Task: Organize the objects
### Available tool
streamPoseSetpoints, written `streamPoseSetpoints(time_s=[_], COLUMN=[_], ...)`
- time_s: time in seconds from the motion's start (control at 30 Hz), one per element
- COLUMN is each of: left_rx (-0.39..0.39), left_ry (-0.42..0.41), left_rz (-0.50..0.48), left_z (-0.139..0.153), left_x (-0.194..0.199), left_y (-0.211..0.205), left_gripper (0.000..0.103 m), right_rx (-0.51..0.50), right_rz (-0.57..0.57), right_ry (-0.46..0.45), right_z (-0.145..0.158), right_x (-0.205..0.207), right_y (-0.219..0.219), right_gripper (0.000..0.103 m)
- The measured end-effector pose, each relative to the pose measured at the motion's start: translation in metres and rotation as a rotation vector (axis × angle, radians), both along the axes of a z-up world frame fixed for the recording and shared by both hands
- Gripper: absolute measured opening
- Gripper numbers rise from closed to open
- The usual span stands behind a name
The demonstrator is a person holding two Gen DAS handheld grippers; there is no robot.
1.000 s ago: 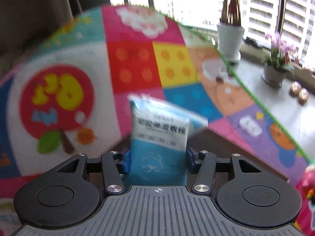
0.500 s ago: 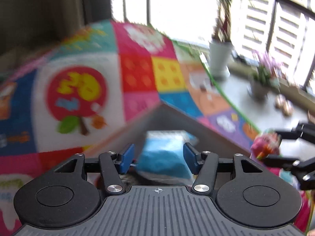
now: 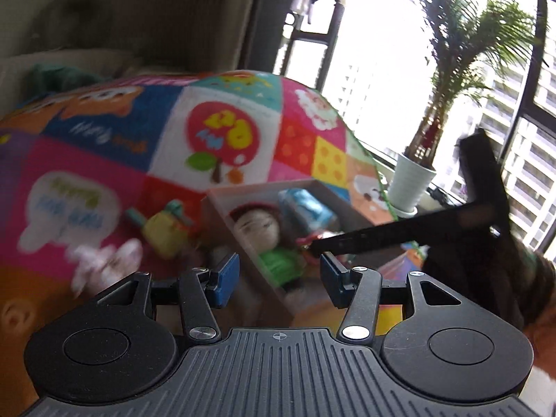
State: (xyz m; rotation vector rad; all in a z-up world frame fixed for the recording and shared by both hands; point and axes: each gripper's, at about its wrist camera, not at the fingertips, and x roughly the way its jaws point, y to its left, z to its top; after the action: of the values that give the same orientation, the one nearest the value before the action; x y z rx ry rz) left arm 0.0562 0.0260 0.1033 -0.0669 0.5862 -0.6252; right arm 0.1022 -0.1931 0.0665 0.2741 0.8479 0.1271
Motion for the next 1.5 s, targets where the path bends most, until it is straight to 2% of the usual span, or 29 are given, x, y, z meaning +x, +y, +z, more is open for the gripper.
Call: streamPoseSetpoints(time_s=[0.03,0.13,0.2,0.27,0.37,0.43,0.53,0.63,0.77,0.83,0.87,0.93,1.0,1.03,1.1,1.2,1.23,1.3,1.4,1.5], left_rx=[-0.012,-0.017,0.009,0.021,-0.001,-0.047,-0.118,-0.134,-0.102,-0.042,-0.007,0.011,0.038,0.071,0.152,0.280,0.296,0.224,0.101,0.136], left_ry=[0.004,0.029,0.059,0.094,0.121,0.138,0.167,0.166,0.203,0.226,0.216,0.191,0.183,0.171,0.149,0.128,0.119,0.148,0.182,0.147], left_rz=[0.013,0.069,0.128,0.198,0.266,0.256,0.201,0.161,0.142,0.145,0.158,0.173,0.188,0.196,0.223,0.347,0.383,0.387,0.309,0.196], left_z=[-0.002,-0.011,-0.022,-0.033,-0.042,-0.042,-0.037,-0.032,-0.040,-0.052,-0.056,-0.058,-0.054,-0.053,-0.052,-0.049,-0.048,-0.044,-0.038,-0.037], left_x=[-0.005,-0.014,-0.010,-0.004,0.002,0.001,0.006,0.021,0.048,0.061,0.062,0.063,0.060,0.058,0.052,0.045,0.044,0.042,0.039,0.036], left_y=[0.010,0.042,0.058,0.072,0.086,0.088,0.076,0.051,0.016,0.000,-0.004,-0.004,0.001,0.004,0.015,0.036,0.045,0.061,0.064,0.037], left_gripper=[0.056,0.056,0.056,0.056,0.056,0.056,0.056,0.056,0.056,0.056,0.066,0.071,0.069,0.065,0.065,0.056,0.053,0.052,0.052,0.052], right_rx=[-0.007,-0.063,-0.068,-0.088,-0.123,-0.154,-0.143,-0.145,-0.214,-0.269,-0.290,-0.297,-0.278,-0.269,-0.264,-0.249,-0.237,-0.209,-0.175,-0.144], right_rz=[0.002,0.009,0.010,-0.001,-0.026,-0.048,-0.078,-0.111,-0.122,-0.111,-0.102,-0.085,-0.084,-0.091,-0.114,-0.153,-0.161,-0.176,-0.193,-0.202], right_ry=[0.024,0.018,0.020,0.021,0.012,-0.031,-0.117,-0.191,-0.245,-0.265,-0.272,-0.273,-0.263,-0.257,-0.246,-0.239,-0.237,-0.231,-0.209,-0.186], right_z=[-0.004,-0.003,-0.001,-0.002,0.001,0.007,0.016,0.020,0.013,0.007,0.003,-0.004,-0.010,-0.013,-0.020,-0.028,-0.030,-0.036,-0.046,-0.055], right_x=[0.004,-0.002,-0.008,-0.017,-0.034,-0.049,-0.072,-0.091,-0.103,-0.109,-0.112,-0.117,-0.121,-0.122,-0.123,-0.122,-0.121,-0.119,-0.115,-0.112], right_y=[0.004,0.012,0.010,0.007,0.002,-0.001,-0.007,-0.007,0.004,0.012,0.015,0.016,0.012,0.008,0.002,-0.006,-0.008,-0.011,-0.012,-0.013], right_gripper=[0.062,0.065,0.067,0.074,0.075,0.078,0.081,0.082,0.082,0.082,0.082,0.082,0.082,0.082,0.083,0.083,0.085,0.085,0.085,0.086])
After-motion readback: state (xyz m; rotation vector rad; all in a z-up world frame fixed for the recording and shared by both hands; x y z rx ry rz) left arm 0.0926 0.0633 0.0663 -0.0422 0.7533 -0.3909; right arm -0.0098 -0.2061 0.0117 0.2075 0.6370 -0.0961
